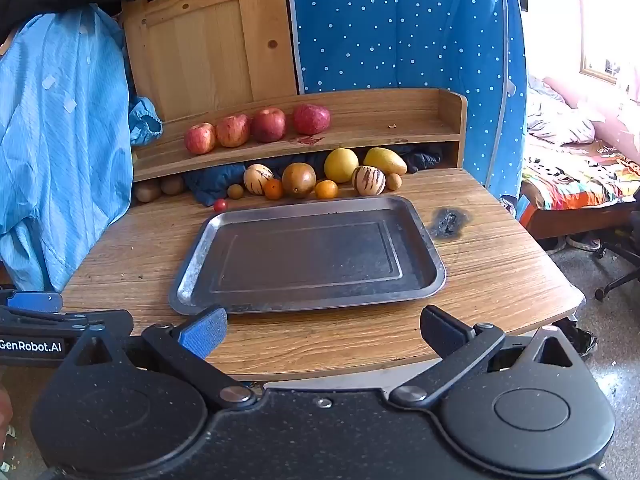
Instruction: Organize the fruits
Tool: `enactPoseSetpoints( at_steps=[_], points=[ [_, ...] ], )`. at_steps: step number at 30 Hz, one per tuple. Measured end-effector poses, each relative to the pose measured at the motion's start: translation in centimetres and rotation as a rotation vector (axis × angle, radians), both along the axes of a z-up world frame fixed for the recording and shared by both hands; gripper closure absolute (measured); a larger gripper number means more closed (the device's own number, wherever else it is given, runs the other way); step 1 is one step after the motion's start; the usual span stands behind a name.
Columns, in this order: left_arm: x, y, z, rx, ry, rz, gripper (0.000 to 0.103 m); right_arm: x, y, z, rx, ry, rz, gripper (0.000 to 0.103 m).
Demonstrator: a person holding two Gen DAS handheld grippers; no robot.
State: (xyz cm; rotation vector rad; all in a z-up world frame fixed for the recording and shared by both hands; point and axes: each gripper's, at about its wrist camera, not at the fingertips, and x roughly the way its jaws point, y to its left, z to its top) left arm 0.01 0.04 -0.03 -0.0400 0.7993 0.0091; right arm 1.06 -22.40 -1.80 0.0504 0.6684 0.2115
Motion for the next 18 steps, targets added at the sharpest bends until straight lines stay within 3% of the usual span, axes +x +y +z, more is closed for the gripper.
enactPoseSetpoints(
  at_steps=[18],
  points=[
    [0.1, -0.08, -0.63, 0.003, 0.005, 0.005, 0.001, 0.43, 0.09, -0.2, 0.003, 0.014, 0.006, 0.001]
  ],
)
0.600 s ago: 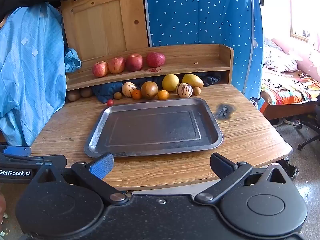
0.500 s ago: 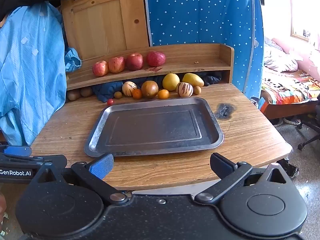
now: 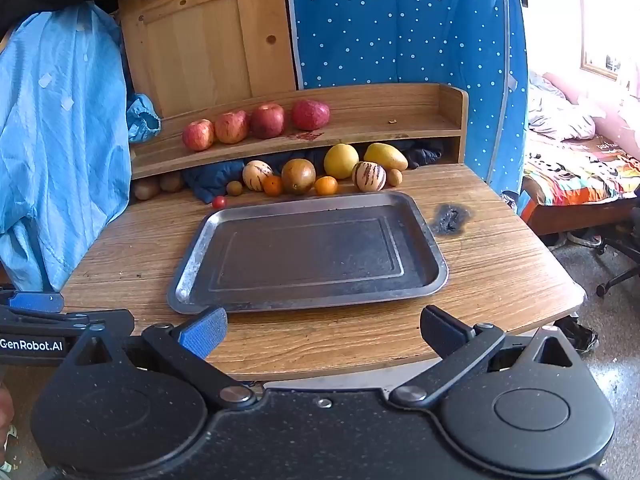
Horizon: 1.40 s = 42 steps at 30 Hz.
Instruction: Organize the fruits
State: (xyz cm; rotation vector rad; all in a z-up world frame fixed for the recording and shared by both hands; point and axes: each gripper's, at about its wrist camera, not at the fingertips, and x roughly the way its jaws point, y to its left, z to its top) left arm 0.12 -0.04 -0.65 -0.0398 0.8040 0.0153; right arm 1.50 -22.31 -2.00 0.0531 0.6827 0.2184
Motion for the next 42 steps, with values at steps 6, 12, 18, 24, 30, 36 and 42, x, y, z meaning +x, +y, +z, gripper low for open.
enactPoseSetpoints(
  at_steps=[6, 12, 18, 24, 30, 36, 42],
  points=[
    [0.4, 0.0, -0.1, -0.003, 0.007, 0.001, 0.001, 0.1, 0.0, -0.1, 0.001, 0.002, 0.0, 0.001],
    [0.4, 0.0, -0.1, -0.004, 0.009, 0.001, 0.001, 0.3, 0.0, -0.2, 0.001, 0.005, -0.001, 0.001],
    [0.6, 0.1, -0.2, -0.007, 0.014, 0.0, 0.001, 0.5, 0.1, -0.4, 0.0, 0.006, 0.0, 0.001],
    [1.0, 0.1, -0.4, -0.011, 0.023, 0.003, 0.001, 0.8, 0.2, -0.4, -0.001, 0.009, 0.003, 0.001],
    [1.3, 0.0, -0.5, -0.014, 0.031, 0.004, 0.001, 0.7, -0.3, -0.7, 0.0, 0.016, 0.007, 0.001],
    [1.5, 0.0, -0.7, -0.018, 0.04, 0.007, 0.001, 1.2, -0.3, -0.8, -0.001, 0.031, 0.01, 0.001],
    [1.8, -0.4, -0.7, -0.016, 0.047, 0.003, 0.001, 1.3, -0.7, -0.9, -0.003, 0.045, 0.015, 0.001]
  ],
)
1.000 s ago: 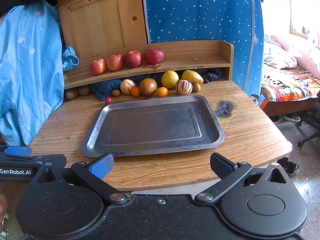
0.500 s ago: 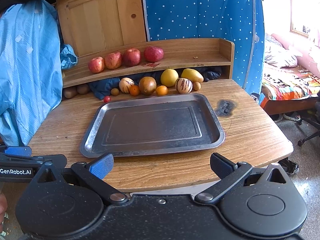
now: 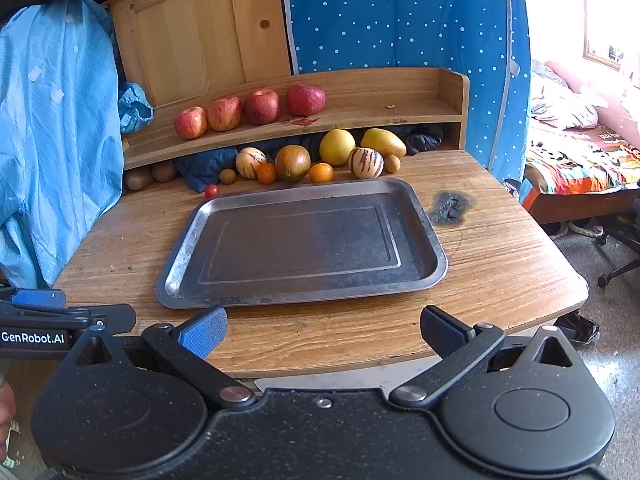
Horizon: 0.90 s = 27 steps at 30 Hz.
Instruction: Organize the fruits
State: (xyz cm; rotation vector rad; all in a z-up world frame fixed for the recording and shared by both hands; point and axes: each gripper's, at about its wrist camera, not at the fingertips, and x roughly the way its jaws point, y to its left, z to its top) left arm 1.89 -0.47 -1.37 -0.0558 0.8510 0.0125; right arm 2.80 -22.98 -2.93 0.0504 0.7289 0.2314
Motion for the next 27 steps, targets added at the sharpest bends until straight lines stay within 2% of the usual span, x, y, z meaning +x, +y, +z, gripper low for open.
enactPoseSetpoints(
  at_steps=[5, 11, 16, 27],
  points=[
    [0.4, -0.6, -0.2, 0.005, 0.016, 0.001, 0.001, 0.3, -0.2, -0.3, -0.017, 0.023, 0.013, 0.001],
    [1.3, -1.2, -0.7, 0.02, 0.054, 0.023, 0.001, 1.3, -0.5, -1.1, -0.093, 0.06, 0.011, 0.001],
    [2.4, -1.6, -1.1, 0.019, 0.072, 0.046, 0.001, 2.7, -1.5, -1.8, -0.105, 0.087, 0.017, 0.001],
    [7.2, -4.7, -1.4, 0.012, 0.091, 0.119, 0.001, 8.6, -4.6, -2.6, -0.118, 0.11, 0.087, 0.001]
  ],
)
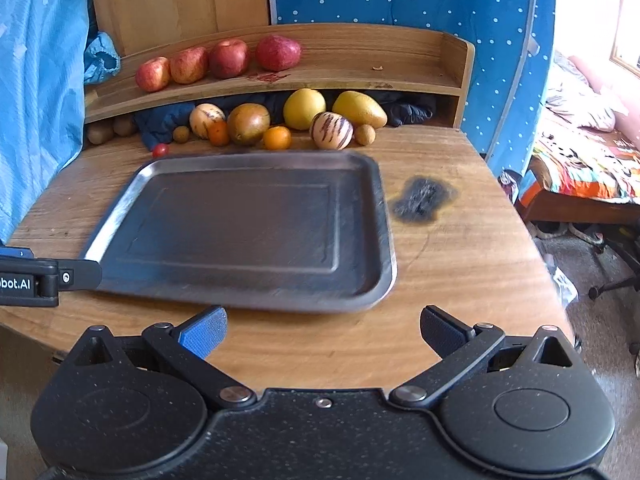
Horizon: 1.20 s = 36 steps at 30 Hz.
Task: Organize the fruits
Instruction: 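Reach the left gripper to the cherry tomato while the right reaches a small brown fruit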
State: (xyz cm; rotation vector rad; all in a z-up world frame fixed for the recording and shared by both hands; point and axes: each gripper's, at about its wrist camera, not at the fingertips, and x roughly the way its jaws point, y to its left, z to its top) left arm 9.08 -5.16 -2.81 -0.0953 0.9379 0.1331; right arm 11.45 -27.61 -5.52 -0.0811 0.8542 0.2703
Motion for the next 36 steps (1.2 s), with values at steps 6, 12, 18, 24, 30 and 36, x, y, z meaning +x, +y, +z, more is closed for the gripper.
enactPoseSetpoints(
  at_steps=[6, 12, 18, 24, 30, 36],
  points=[
    [3.6, -2.1, -0.1, -0.013, 0.015, 0.051, 0.001, 4.3, -2.6, 0.2, -0.003, 0.001, 0.032, 0.001],
    [5.8, -2.3, 0.3, -0.021, 0.027, 0.116, 0.001, 7.2, -3.8, 0.3, 0.024, -0.007, 0.061, 0.001],
    [8.0, 0.7, 0.2, -0.047, 0.062, 0.188, 0.001, 9.0, -2.5, 0.0, 0.049, -0.001, 0.098, 0.001],
    [11.3, 5.4, -0.2, -0.055, 0.076, 0.186, 0.001, 10.3, 0.2, -0.1, 0.084, -0.004, 0.102, 0.001],
    [15.5, 9.8, -1.1, -0.108, 0.109, 0.102, 0.001, 11.2, 4.0, 1.0, 0.083, -0.062, 0.086, 0.001],
    [18.2, 12.0, -2.6, -0.077, 0.086, -0.073, 0.001, 13.5, 8.0, 1.8, 0.105, -0.07, 0.087, 0.001]
  ],
)
